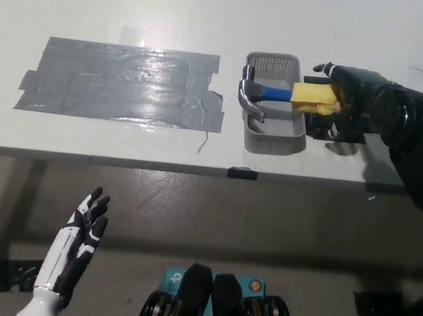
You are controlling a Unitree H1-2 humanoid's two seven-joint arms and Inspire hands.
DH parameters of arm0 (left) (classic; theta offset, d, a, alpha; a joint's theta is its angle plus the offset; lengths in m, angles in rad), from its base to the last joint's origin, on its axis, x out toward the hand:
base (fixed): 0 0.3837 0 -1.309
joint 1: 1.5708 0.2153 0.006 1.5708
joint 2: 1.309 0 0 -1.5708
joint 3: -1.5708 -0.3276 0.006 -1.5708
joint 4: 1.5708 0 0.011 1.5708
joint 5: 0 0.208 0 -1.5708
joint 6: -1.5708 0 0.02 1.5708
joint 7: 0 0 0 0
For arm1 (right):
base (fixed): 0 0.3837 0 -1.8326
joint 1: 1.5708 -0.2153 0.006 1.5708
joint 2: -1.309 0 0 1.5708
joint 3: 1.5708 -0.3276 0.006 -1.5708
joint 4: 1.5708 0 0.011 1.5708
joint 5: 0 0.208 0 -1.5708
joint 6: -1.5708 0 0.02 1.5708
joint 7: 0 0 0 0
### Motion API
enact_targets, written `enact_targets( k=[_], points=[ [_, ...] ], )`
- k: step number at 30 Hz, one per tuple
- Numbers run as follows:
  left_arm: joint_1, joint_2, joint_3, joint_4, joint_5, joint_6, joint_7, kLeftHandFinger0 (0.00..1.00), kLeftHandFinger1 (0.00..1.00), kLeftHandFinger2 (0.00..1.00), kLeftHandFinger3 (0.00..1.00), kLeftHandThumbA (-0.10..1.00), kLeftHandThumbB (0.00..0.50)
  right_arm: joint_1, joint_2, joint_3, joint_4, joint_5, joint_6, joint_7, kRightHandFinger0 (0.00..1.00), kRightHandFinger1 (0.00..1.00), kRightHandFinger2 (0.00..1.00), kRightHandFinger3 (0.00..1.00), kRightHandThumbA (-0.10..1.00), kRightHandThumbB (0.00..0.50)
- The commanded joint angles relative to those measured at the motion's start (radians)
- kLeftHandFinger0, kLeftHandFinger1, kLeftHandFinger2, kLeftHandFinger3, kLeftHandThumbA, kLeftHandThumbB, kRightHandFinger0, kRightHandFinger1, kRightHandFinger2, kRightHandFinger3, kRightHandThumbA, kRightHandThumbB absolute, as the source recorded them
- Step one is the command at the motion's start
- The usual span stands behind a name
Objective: The robot picks the hammer placed on top of the gray container with right hand and places it on the grey area of the desk
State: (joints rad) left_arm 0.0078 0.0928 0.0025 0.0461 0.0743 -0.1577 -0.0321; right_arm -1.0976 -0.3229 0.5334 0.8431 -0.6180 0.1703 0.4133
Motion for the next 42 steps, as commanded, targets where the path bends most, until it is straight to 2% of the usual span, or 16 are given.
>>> enact_targets(
  k=[1,5,11,12,13,14,15,16,17,18,19,21,23,35,39,42],
  points=[
    [-0.018,0.009,-0.004,-0.035,0.013,-0.012,0.002,1.00,1.00,1.00,1.00,0.89,0.040,-0.087,0.002,-0.003,0.000,-0.016,-0.009,-0.010,1.00,1.00,1.00,1.00,1.00,0.469],
    [-0.022,0.010,-0.005,-0.028,0.019,-0.026,0.005,1.00,1.00,1.00,1.00,0.89,0.040,-0.093,0.013,-0.008,0.002,-0.014,0.002,-0.013,1.00,1.00,1.00,1.00,0.97,0.453],
    [-0.019,0.012,-0.005,-0.044,0.020,-0.011,0.000,1.00,1.00,1.00,1.00,0.90,0.048,-0.101,0.040,-0.019,0.053,-0.013,-0.035,-0.093,1.00,1.00,1.00,1.00,0.88,0.500],
    [-0.020,0.012,-0.006,-0.045,0.021,-0.011,-0.001,1.00,1.00,1.00,1.00,0.90,0.050,-0.101,0.047,-0.018,0.061,-0.019,-0.031,-0.115,0.89,0.96,1.00,1.00,0.86,0.498],
    [-0.023,0.011,-0.005,-0.047,0.016,-0.010,-0.003,1.00,1.00,1.00,1.00,0.90,0.040,-0.101,0.052,-0.015,0.071,-0.027,-0.042,-0.140,0.66,0.78,0.86,1.00,0.81,0.474],
    [-0.022,0.010,-0.005,-0.046,0.015,-0.012,-0.004,1.00,1.00,1.00,1.00,0.88,0.031,-0.098,0.052,-0.009,0.069,-0.035,-0.044,-0.149,0.50,0.62,0.68,0.88,0.72,0.435],
    [-0.024,0.009,-0.003,-0.041,0.016,-0.018,0.000,1.00,1.00,1.00,1.00,0.88,0.039,-0.093,0.057,0.004,0.063,-0.056,-0.031,-0.165,0.31,0.42,0.50,0.81,0.56,0.374],
    [-0.025,0.011,-0.003,-0.041,0.019,-0.016,0.000,1.00,1.00,1.00,1.00,0.89,0.046,-0.091,0.061,0.012,0.068,-0.070,-0.023,-0.184,0.09,0.21,0.32,0.69,0.26,0.289],
    [-0.026,0.012,-0.003,-0.042,0.021,-0.013,-0.001,1.00,1.00,1.00,1.00,0.89,0.046,-0.089,0.066,0.022,0.077,-0.087,-0.019,-0.209,0.04,0.17,0.29,0.66,0.15,0.271],
    [-0.026,0.012,-0.003,-0.044,0.024,-0.015,0.002,1.00,1.00,1.00,1.00,0.90,0.053,-0.081,0.070,0.028,0.079,-0.101,-0.005,-0.232,0.00,0.05,0.22,0.40,-0.09,0.236],
    [-0.026,0.012,-0.003,-0.044,0.024,-0.015,0.001,1.00,1.00,1.00,1.00,0.90,0.053,-0.078,0.072,0.030,0.079,-0.105,0.000,-0.240,0.00,0.07,0.25,0.37,-0.10,0.231],
    [-0.027,0.019,-0.002,-0.048,0.024,-0.015,-0.003,1.00,1.00,1.00,1.00,0.91,0.055,-0.070,0.077,0.034,0.076,-0.115,0.036,-0.241,0.11,0.23,0.37,0.53,-0.10,0.233],
    [-0.033,0.021,-0.002,-0.049,0.020,-0.011,-0.006,1.00,1.00,1.00,1.00,0.91,0.051,-0.066,0.074,0.033,0.075,-0.117,0.052,-0.243,0.06,0.19,0.32,0.61,-0.02,0.227],
    [-0.038,0.023,-0.006,-0.054,0.027,-0.003,-0.003,1.00,1.00,1.00,1.00,0.92,0.034,-0.074,0.078,0.032,0.109,-0.119,0.059,-0.267,0.00,0.12,0.20,0.69,-0.05,0.235],
    [-0.040,0.020,-0.004,-0.050,0.026,-0.004,0.000,1.00,1.00,1.00,1.00,0.91,0.028,-0.072,0.071,0.013,0.088,-0.106,0.043,-0.292,0.00,0.06,0.12,0.56,-0.10,0.243],
    [-0.043,0.019,-0.003,-0.055,0.022,0.003,-0.001,1.00,1.00,1.00,1.00,0.91,0.019,-0.069,0.070,-0.019,0.064,-0.092,0.025,-0.348,0.07,0.15,0.18,0.49,-0.10,0.268]
  ],
)
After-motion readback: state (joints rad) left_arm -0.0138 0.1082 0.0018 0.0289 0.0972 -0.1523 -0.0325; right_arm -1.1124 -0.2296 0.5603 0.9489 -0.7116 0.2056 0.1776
